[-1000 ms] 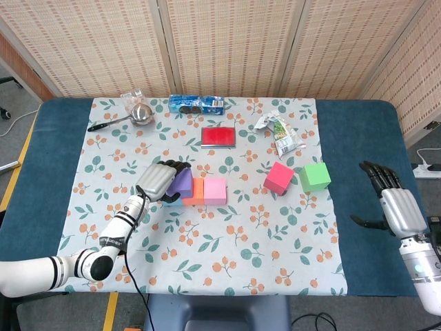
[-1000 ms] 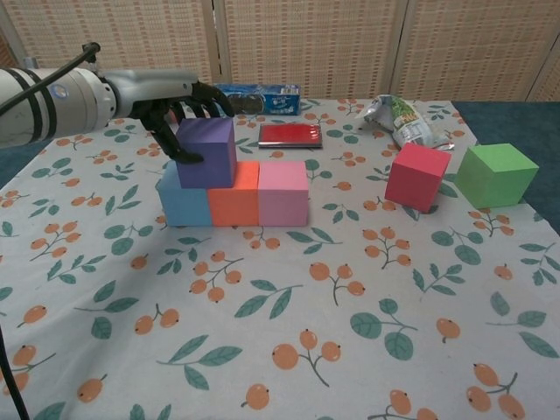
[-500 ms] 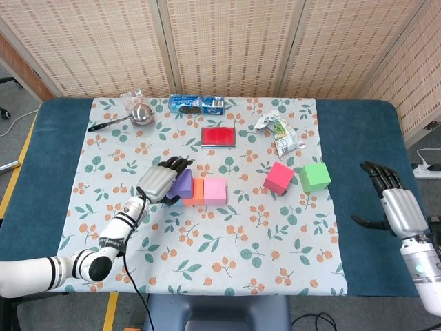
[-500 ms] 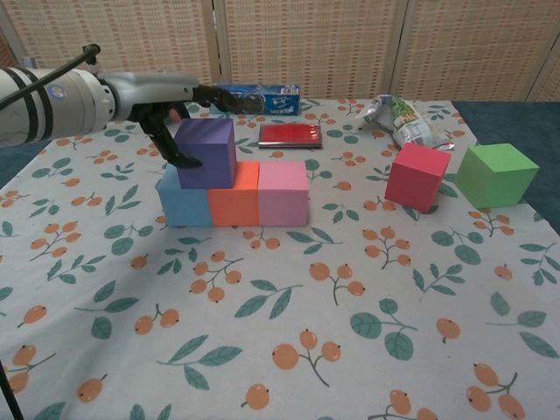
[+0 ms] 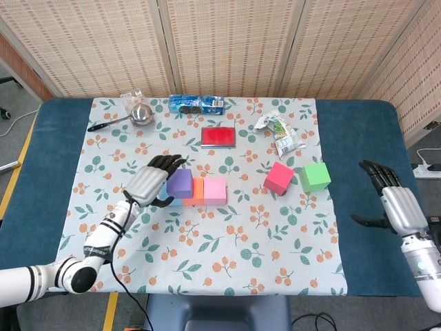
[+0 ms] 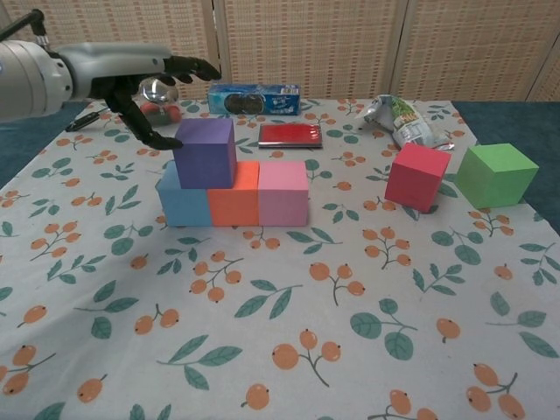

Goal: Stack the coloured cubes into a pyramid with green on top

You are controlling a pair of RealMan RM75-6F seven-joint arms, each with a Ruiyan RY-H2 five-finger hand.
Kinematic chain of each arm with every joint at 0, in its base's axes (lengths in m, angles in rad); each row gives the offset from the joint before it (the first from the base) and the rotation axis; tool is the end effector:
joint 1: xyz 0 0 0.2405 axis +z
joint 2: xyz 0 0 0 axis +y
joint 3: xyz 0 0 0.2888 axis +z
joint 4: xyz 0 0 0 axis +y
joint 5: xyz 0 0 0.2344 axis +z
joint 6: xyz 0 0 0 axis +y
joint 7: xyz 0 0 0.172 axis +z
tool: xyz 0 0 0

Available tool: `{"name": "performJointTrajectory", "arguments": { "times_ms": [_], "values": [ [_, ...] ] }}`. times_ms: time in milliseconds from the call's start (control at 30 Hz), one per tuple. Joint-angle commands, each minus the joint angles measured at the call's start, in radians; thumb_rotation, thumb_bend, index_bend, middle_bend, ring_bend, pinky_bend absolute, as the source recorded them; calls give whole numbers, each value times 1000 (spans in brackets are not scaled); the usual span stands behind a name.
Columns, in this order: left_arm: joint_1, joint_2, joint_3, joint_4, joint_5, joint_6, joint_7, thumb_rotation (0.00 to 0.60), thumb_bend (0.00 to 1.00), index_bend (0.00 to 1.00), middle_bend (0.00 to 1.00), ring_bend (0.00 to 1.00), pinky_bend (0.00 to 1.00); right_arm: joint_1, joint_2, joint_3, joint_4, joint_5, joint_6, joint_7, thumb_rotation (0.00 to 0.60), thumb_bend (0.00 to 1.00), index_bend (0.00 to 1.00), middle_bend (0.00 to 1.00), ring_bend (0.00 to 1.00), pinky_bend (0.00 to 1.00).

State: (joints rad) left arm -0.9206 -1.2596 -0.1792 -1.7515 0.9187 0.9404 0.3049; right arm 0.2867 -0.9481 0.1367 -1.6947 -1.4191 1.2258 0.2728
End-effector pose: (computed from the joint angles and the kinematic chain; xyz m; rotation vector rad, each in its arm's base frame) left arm -0.1033 0.4171 0.0310 -1.8944 -0.9768 -0.9864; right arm -0.3100 -0.2983 0.1836 1.4481 -1.0921 1.0551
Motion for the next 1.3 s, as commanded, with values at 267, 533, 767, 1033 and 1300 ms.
{"name": "performJointTrajectory", "arguments": {
  "times_ms": [267, 533, 767, 1033, 1300],
  "values": [
    [218, 105, 86, -84, 187, 224, -96, 600, 313, 58, 0, 0, 71, 160, -59, 25, 67, 55, -233, -47, 600, 23, 0, 98, 0, 0],
    [318, 131, 148, -80, 284, 266, -154, 600, 316, 78, 0, 0, 71, 304, -221, 80, 131, 307, -378, -280, 600, 22, 0, 156, 0, 0],
    [386, 124, 184, -54, 377, 302, -200, 600, 315, 79, 0, 0, 75, 409, -367, 90, 202, 494, -410, -464, 600, 23, 0, 156, 0, 0],
    [450, 119, 203, -6, 452, 335, -295, 600, 314, 79, 0, 0, 93, 482, -479, 100, 297, 622, -395, -572, 600, 22, 0, 156, 0, 0],
    [507, 130, 208, 9, 513, 380, -393, 600, 316, 79, 0, 0, 92, 530, -554, 107, 389, 689, -396, -619, 600, 22, 1, 156, 0, 0]
  ]
}}
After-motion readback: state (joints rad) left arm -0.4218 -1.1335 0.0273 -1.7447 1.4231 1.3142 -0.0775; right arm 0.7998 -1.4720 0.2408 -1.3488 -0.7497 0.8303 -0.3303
